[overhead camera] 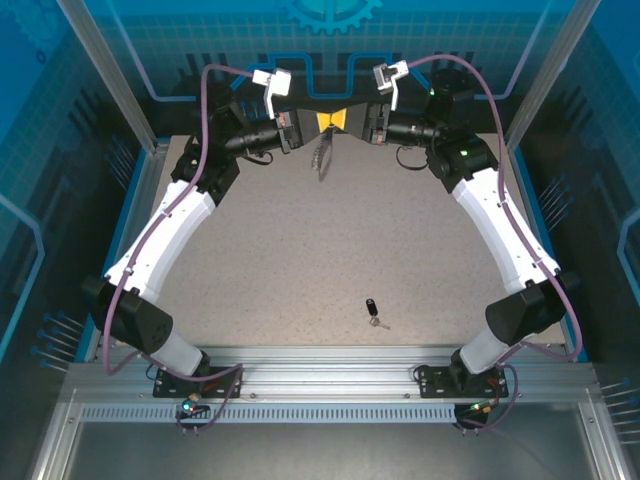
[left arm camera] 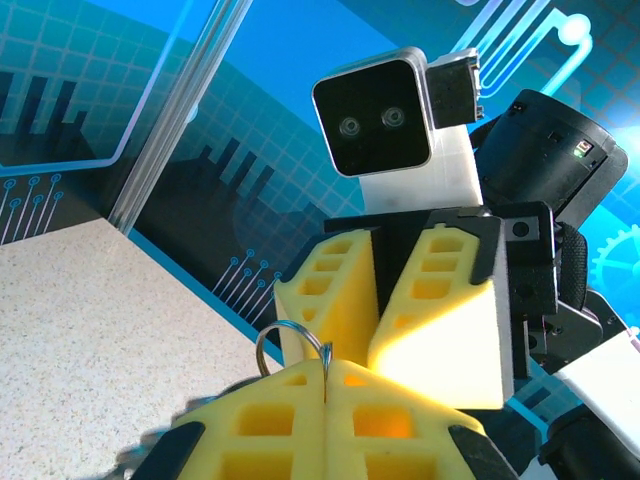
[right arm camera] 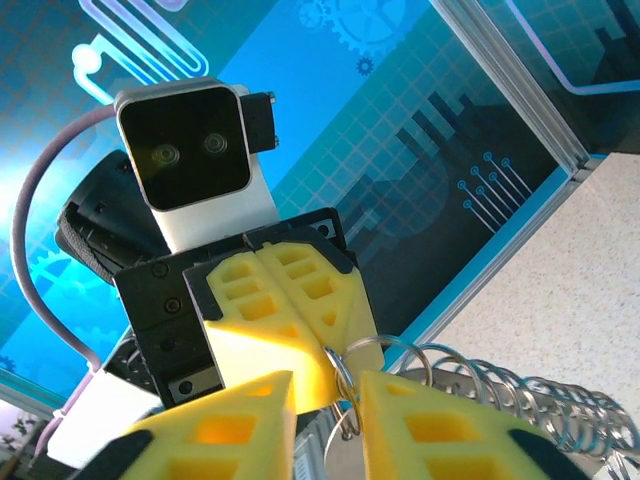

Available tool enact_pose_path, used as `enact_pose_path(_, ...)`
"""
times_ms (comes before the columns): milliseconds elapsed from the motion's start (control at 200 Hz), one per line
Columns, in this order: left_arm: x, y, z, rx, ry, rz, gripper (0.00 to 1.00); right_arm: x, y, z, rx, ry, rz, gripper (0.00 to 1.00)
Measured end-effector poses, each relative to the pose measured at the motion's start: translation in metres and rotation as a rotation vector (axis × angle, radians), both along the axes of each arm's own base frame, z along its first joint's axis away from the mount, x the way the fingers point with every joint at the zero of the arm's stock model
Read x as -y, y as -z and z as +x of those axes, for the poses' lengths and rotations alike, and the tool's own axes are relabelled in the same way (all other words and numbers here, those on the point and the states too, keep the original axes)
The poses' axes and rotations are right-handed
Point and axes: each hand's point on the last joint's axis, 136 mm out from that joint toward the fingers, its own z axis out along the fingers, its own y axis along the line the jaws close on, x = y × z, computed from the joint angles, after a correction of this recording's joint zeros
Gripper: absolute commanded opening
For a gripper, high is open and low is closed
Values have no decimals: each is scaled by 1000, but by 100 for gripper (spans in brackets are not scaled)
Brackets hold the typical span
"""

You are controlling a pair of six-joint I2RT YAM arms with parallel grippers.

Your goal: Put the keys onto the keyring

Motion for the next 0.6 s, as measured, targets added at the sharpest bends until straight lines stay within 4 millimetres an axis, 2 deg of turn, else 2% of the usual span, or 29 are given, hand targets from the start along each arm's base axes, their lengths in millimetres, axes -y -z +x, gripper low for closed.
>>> enact_pose_path(70, 0, -2, -2, 7, 4, -2, 0, 0, 1, 1, -6, 8, -1, 0)
enact_pose_path(165, -1, -1, -1, 4, 3, -1, 0, 0, 1, 1, 2, 8, -6, 0)
enact_pose_path(240, -1, 0, -1, 2, 1, 2, 31, 0, 2, 1, 7, 9, -14, 0)
enact_pose_path(355, -4, 7, 5, -32, -33, 15, 61, 2, 2, 2, 21, 10, -18, 0)
enact_pose_path(470, -11, 9, 9, -61, -71, 16, 71, 11, 0, 8, 45, 21, -9, 0)
enact_pose_path(600, -21, 1, 11, -81, -99, -16, 73, 25, -6, 16, 81, 29, 15, 0)
